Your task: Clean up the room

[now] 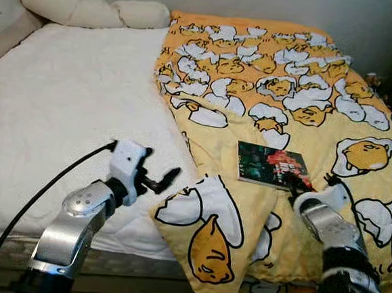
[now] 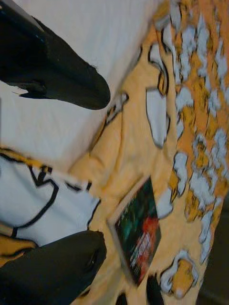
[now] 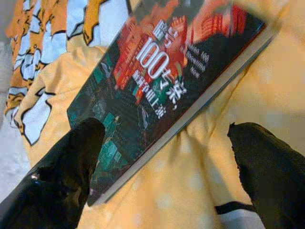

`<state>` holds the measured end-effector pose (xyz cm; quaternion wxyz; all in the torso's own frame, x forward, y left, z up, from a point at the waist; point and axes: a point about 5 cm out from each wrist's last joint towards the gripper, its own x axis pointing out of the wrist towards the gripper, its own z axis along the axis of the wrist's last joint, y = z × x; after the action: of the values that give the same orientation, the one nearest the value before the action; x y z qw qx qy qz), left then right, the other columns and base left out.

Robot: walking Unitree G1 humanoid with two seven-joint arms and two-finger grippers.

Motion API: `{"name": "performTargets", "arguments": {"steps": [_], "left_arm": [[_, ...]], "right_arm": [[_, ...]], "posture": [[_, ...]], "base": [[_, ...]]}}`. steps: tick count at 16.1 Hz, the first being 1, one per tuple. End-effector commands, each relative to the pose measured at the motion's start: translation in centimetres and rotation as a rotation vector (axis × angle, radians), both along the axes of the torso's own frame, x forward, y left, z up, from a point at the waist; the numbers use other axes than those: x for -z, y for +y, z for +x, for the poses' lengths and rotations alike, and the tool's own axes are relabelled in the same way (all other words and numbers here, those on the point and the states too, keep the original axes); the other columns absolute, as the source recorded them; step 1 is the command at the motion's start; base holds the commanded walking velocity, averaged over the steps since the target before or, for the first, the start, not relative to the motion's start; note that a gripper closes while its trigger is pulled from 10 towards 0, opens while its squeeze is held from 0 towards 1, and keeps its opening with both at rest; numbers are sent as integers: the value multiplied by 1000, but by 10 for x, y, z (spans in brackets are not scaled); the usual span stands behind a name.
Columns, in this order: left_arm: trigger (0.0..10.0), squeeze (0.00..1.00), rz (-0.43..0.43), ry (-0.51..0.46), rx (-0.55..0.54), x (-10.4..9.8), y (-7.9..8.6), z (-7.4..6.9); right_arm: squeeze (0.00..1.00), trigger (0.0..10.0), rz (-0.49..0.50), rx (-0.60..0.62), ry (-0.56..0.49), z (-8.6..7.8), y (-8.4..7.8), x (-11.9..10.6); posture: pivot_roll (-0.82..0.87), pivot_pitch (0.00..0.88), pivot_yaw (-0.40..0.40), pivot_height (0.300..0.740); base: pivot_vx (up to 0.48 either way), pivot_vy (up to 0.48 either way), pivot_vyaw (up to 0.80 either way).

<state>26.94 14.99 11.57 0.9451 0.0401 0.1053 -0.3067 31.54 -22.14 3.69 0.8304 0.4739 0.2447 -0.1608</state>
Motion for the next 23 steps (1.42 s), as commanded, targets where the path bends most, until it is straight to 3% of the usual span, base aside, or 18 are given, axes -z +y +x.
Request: {"name": "performTargets", "arguments": {"steps": [1, 3, 4, 5, 6, 12, 17, 19, 23], "left_arm": [[10000, 0, 26, -11, 66, -9, -2, 1], [10000, 0, 42, -9, 97, -13, -2, -1], [10000, 0, 57, -2, 122, -15, 0, -4], [10000, 0, 72, 5, 143, -17, 1, -7], [10000, 0, 78, 7, 151, -19, 3, -9], [10000, 0, 60, 9, 164, -38, 9, -29], [10000, 0, 31, -20, 152, -52, 6, -36], [10000, 0, 31, -19, 151, -54, 6, -38], [10000, 0, 58, 12, 156, -53, 8, -56]], "right_arm": [[1000, 10000, 63, 55, -25, 7, 1, -3], [1000, 10000, 136, 94, -44, 13, 4, -6], [933, 10000, 186, 113, -56, 17, 7, -7], [255, 10000, 197, 115, -55, 20, 10, -9], [0, 10000, 197, 115, -53, 21, 11, -10], [0, 10000, 212, 210, -66, 26, -3, -16], [0, 10000, 244, 351, -147, 29, -22, -27], [0, 10000, 258, 378, -155, 28, -25, -27], [0, 10000, 311, 366, -145, 29, -16, -24]], "posture": [[85, 0, 43, 740], [104, 0, 54, 740], [116, 0, 64, 740], [128, 0, 68, 740], [138, 0, 70, 740], [182, 85, 90, 740], [208, 134, 100, 740], [216, 145, 99, 740], [250, 188, 95, 740]], "base": [[0, 0, 0], [0, 0, 0], [0, 0, 0], [0, 0, 0], [0, 0, 0], [0, 0, 0], [0, 0, 0], [0, 0, 0], [0, 0, 0]]}}
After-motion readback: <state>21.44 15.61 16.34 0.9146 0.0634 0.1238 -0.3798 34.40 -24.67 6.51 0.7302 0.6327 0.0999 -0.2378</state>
